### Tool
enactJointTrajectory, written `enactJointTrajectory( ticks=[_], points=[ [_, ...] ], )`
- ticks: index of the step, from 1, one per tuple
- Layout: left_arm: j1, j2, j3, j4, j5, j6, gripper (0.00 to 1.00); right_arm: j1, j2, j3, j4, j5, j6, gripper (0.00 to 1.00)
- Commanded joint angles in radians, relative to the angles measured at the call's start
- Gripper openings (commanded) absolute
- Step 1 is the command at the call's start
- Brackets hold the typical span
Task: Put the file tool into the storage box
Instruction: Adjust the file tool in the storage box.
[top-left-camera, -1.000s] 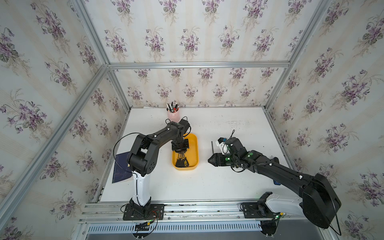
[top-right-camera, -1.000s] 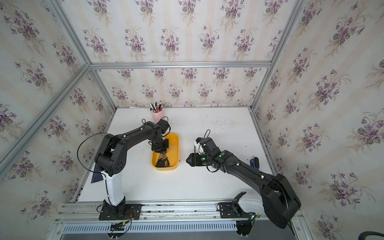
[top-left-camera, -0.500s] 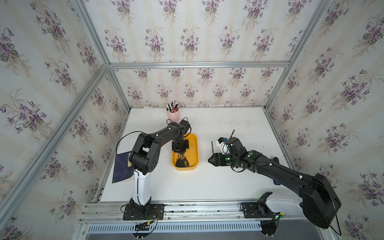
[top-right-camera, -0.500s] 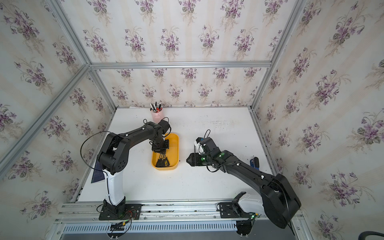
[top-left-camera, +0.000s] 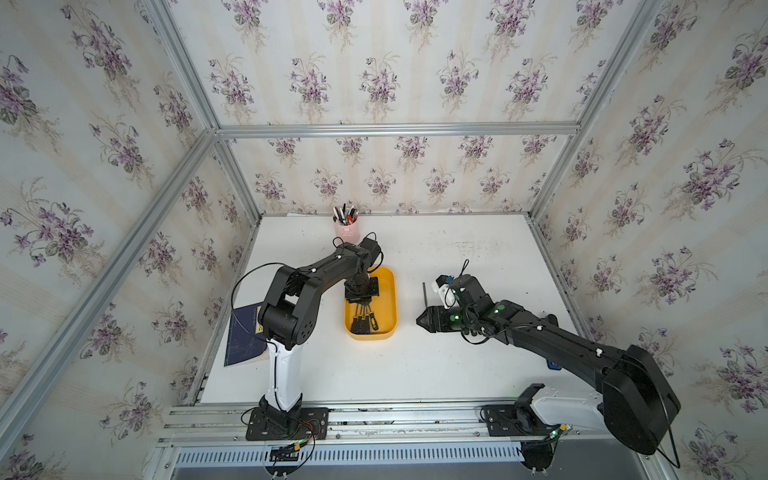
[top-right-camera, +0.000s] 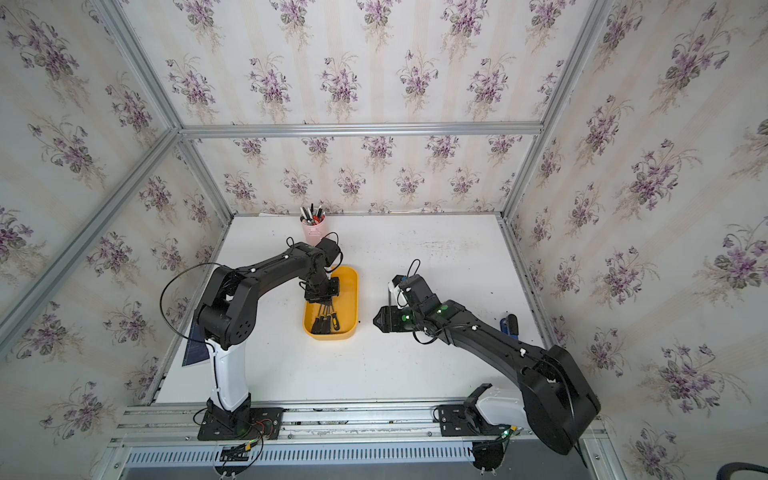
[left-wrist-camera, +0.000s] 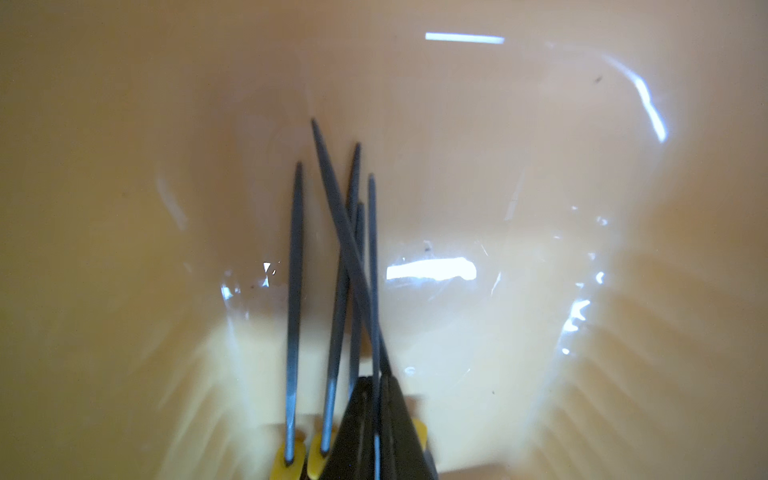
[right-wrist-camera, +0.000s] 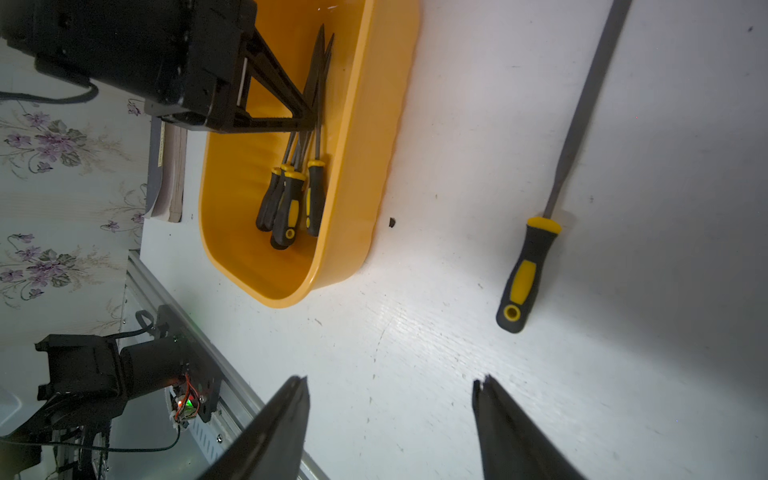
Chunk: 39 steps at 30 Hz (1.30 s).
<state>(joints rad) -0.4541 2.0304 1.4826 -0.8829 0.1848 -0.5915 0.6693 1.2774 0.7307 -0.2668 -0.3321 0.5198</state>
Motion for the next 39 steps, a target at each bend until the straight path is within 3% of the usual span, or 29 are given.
enactJointTrajectory(
  ticks=[1, 24, 39],
  points=[
    [0.0, -0.012, 0.004, 0.001, 0.011, 0.016, 0.05, 0.002, 0.002, 0.006, -0.002, 0.006, -0.004, 0.68],
    [-0.01, -0.001, -0.039, 0.042, 0.02, 0.036, 0.03, 0.001, -0.008, 0.0, -0.006, 0.008, -0.005, 0.68],
    [-0.043, 0.021, 0.015, 0.026, -0.004, 0.061, 0.04, 0.001, -0.021, -0.009, -0.008, 0.009, -0.001, 0.68]
  ],
)
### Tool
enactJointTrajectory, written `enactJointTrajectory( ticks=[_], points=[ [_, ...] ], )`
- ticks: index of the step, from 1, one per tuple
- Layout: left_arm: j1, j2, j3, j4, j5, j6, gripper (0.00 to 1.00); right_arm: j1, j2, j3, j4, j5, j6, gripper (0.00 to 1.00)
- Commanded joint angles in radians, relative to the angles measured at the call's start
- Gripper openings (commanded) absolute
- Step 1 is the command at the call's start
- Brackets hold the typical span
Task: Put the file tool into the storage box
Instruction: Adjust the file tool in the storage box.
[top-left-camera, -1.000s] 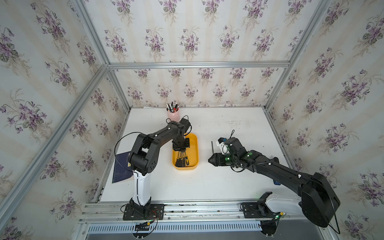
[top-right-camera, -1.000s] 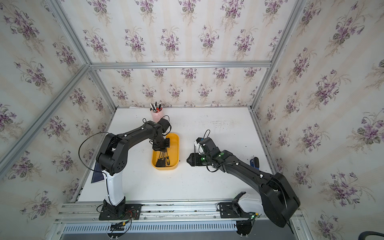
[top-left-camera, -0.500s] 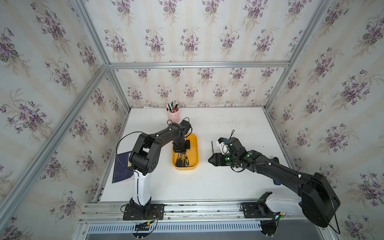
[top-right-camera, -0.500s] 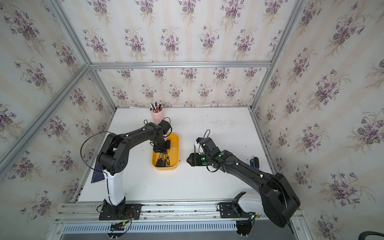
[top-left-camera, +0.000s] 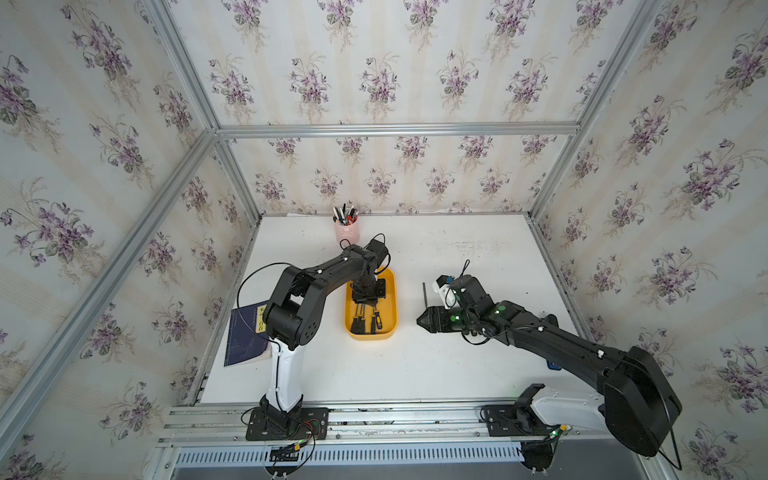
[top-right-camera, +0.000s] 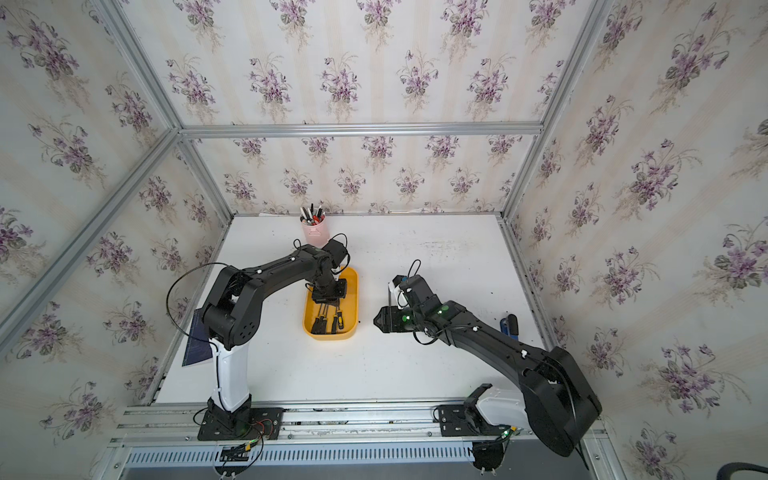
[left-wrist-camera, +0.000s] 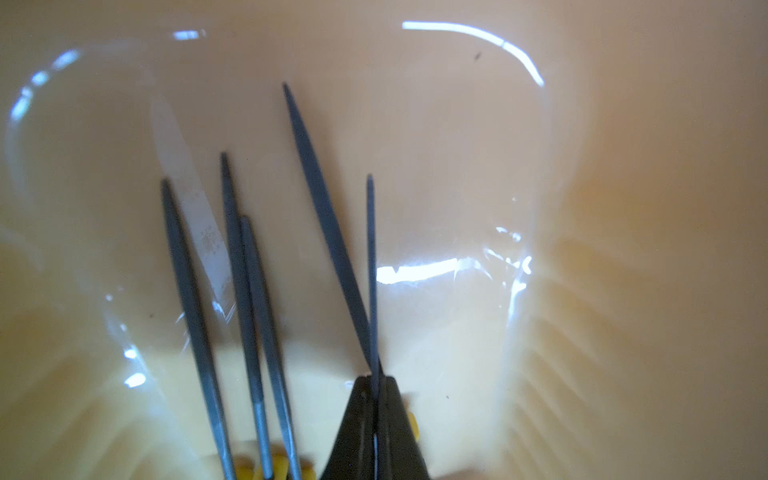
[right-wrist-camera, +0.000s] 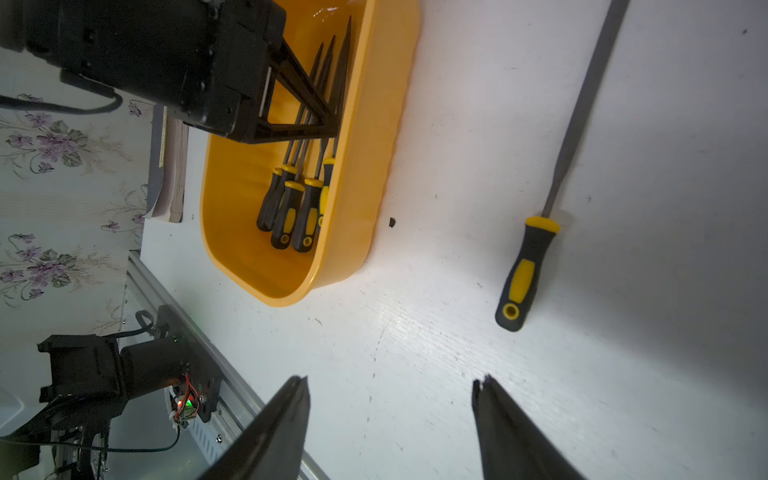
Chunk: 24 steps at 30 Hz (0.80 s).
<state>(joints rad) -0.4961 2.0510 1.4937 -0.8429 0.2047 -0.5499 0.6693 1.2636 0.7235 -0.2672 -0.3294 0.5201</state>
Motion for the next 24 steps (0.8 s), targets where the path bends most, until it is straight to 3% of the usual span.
enactJointTrajectory(
  ticks=[1, 18, 24],
  points=[
    [-0.001, -0.002, 0.004, -0.016, -0.029, 0.024, 0.04, 0.001, -0.01, -0.004, -0.006, 0.009, 0.0, 0.68],
    [0.004, -0.016, -0.04, 0.004, -0.045, 0.022, 0.05, 0.001, -0.01, -0.002, -0.013, 0.009, 0.001, 0.68],
    [0.004, -0.033, -0.043, -0.001, -0.06, 0.016, 0.15, 0.001, -0.018, 0.001, -0.019, 0.027, 0.007, 0.68]
  ],
)
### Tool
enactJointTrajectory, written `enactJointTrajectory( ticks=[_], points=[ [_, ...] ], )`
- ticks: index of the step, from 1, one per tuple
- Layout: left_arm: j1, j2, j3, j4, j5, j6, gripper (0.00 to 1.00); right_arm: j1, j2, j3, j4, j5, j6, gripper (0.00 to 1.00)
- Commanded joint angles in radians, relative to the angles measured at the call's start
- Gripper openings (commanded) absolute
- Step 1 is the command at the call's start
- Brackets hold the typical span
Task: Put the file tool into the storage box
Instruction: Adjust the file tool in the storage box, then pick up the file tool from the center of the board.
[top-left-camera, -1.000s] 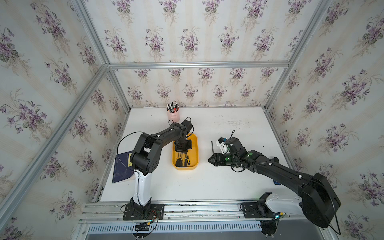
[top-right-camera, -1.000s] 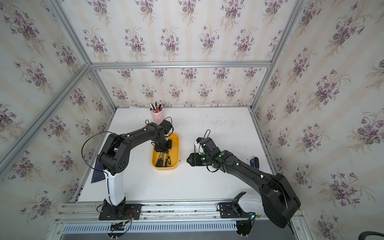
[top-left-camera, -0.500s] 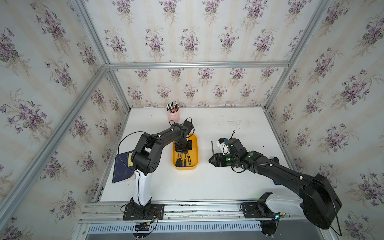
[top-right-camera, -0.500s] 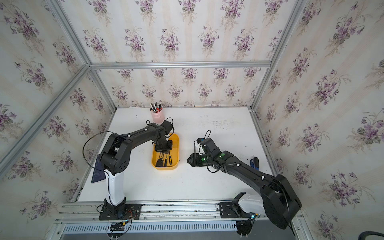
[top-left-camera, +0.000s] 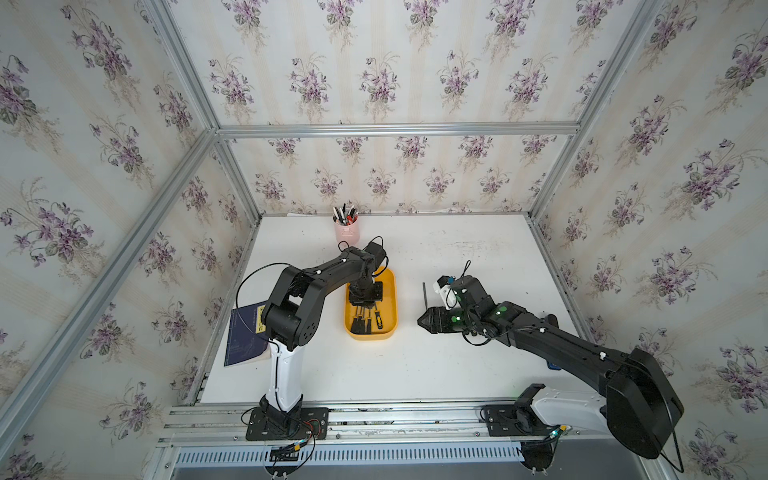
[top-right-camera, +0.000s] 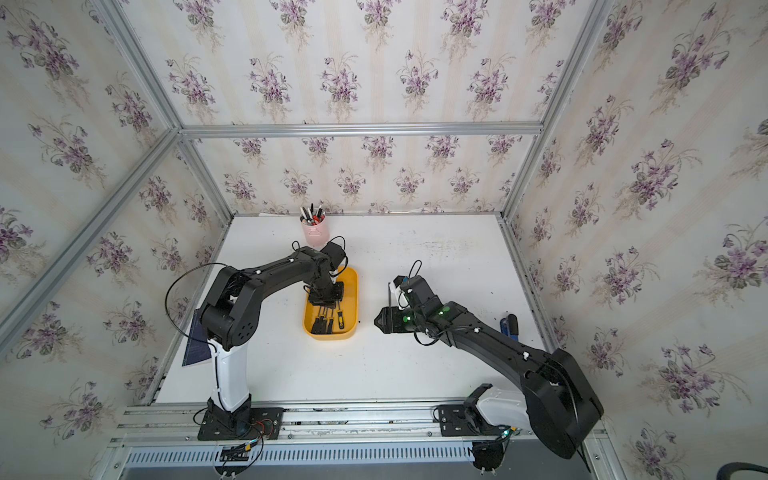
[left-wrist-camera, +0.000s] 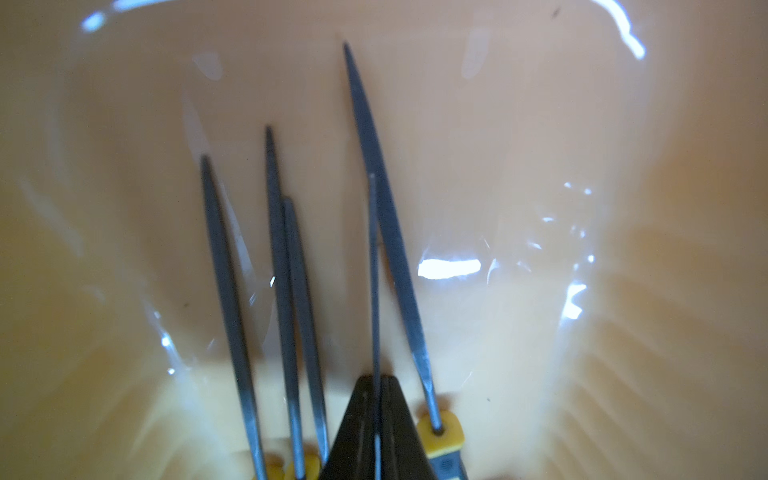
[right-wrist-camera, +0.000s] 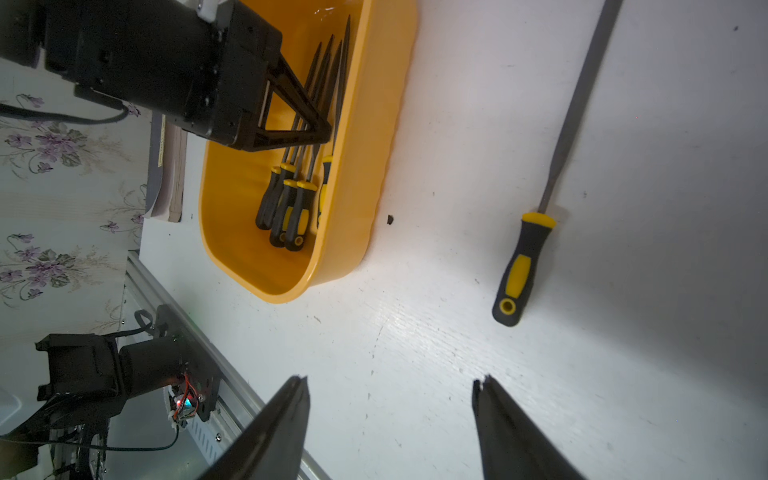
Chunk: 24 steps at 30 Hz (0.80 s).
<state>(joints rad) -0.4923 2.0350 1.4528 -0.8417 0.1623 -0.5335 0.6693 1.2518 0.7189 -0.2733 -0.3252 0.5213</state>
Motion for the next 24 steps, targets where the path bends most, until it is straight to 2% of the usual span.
enactJointTrajectory(
  ticks=[1, 6, 12, 17, 24],
  points=[
    [0.001, -0.023, -0.002, -0.002, -0.017, -0.003, 0.18, 0.001, -0.007, 0.007, -0.013, 0.026, 0.008, 0.68],
    [0.0, -0.051, 0.013, -0.013, -0.02, -0.007, 0.27, 0.001, -0.003, 0.011, -0.021, 0.036, 0.012, 0.69],
    [0.003, -0.099, 0.04, -0.052, -0.023, -0.01, 0.29, -0.008, 0.02, 0.048, -0.083, 0.108, 0.024, 0.68],
    [0.005, -0.167, 0.092, -0.099, -0.009, -0.012, 0.3, -0.015, 0.113, 0.131, -0.186, 0.196, 0.033, 0.65],
    [0.005, -0.246, 0.157, -0.131, 0.059, -0.004, 0.36, -0.014, 0.275, 0.239, -0.266, 0.256, 0.045, 0.57]
  ],
)
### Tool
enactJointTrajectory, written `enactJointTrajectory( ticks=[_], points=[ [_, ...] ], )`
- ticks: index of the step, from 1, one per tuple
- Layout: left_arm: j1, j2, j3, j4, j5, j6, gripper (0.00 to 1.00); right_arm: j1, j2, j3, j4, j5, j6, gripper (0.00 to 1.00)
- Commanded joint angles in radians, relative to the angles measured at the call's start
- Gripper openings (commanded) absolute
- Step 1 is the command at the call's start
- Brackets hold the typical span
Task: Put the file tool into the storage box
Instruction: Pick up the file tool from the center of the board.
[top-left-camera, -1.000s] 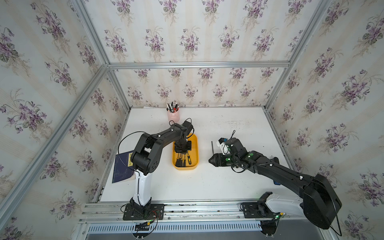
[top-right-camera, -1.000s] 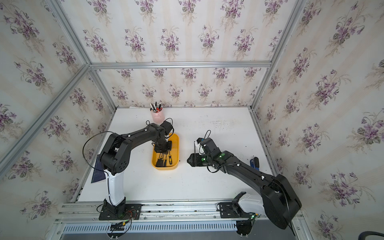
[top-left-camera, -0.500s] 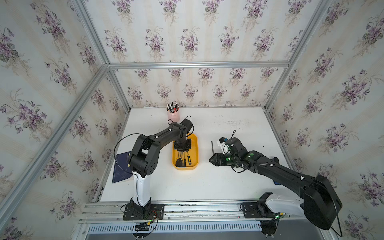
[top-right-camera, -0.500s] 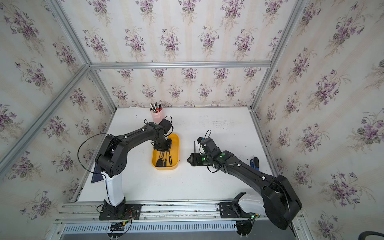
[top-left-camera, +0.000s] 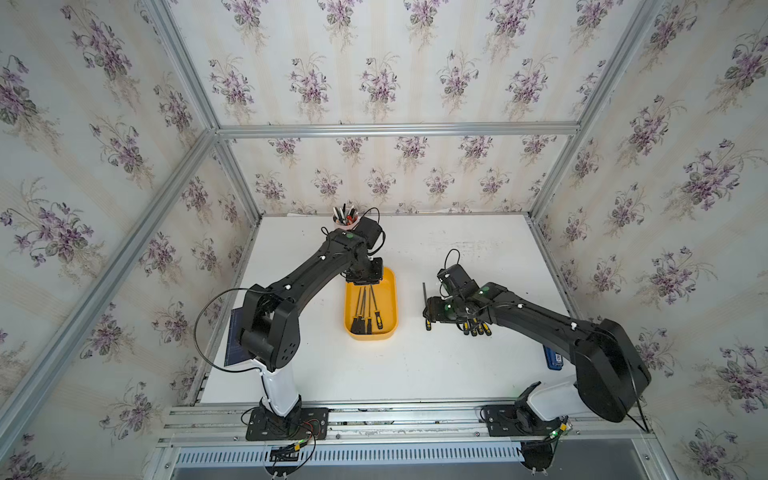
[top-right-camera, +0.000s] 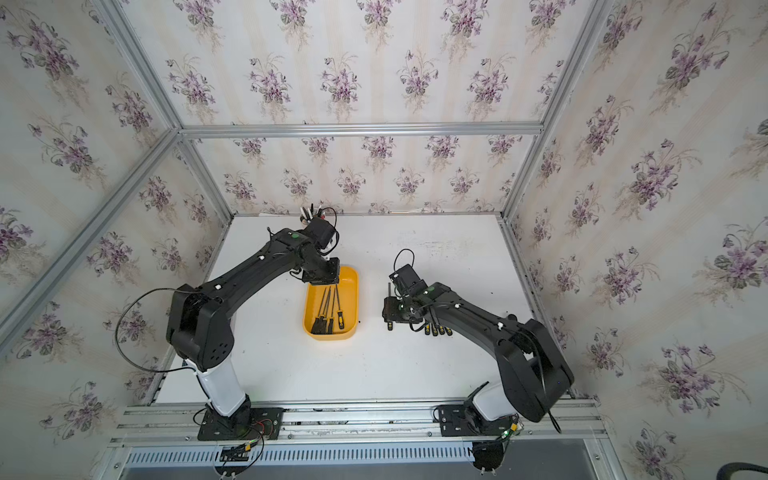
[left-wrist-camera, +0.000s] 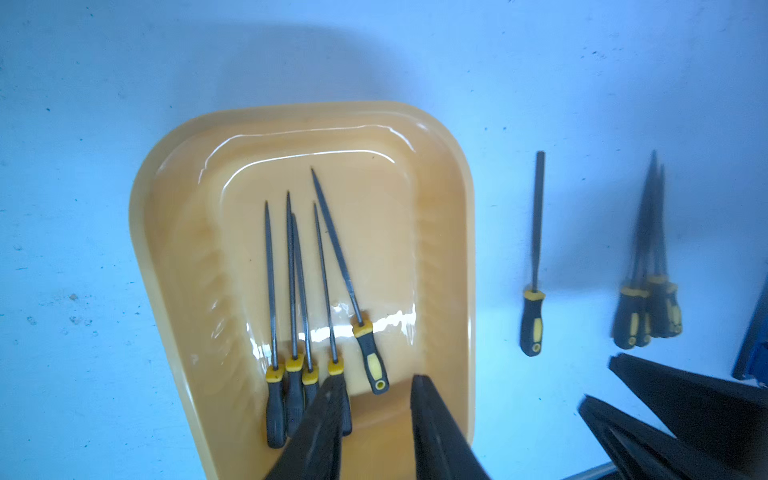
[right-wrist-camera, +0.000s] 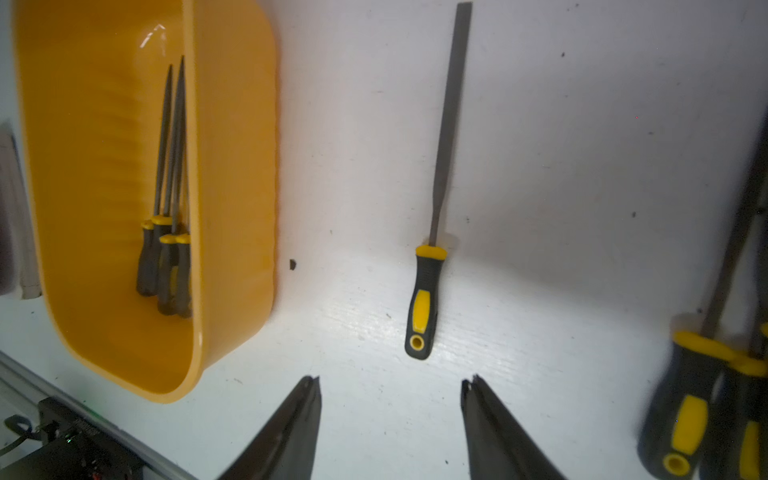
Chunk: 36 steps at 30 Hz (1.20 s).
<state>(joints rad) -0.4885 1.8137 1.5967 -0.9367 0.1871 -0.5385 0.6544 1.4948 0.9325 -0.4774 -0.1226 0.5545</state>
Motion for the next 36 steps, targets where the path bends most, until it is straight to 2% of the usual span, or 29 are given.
enactJointTrajectory(
  ticks=[1, 7, 23, 27, 36],
  points=[
    [0.001, -0.041, 0.013, -0.033, 0.046, 0.002, 0.36, 0.001, 0.058, 0.045, -0.075, 0.067, 0.014, 0.56],
    [0.001, -0.099, 0.016, -0.04, 0.097, 0.006, 0.38, 0.015, 0.174, 0.138, -0.145, 0.102, 0.006, 0.46],
    [0.007, -0.166, -0.01, -0.022, 0.152, -0.01, 0.4, 0.039, 0.34, 0.182, -0.146, 0.168, 0.016, 0.35],
    [0.013, -0.175, -0.013, -0.025, 0.153, -0.011, 0.4, 0.041, 0.344, 0.163, -0.13, 0.165, 0.001, 0.29],
    [0.03, -0.166, -0.015, 0.0, 0.166, -0.014, 0.4, 0.041, 0.237, 0.076, -0.085, 0.139, -0.02, 0.06]
  ],
)
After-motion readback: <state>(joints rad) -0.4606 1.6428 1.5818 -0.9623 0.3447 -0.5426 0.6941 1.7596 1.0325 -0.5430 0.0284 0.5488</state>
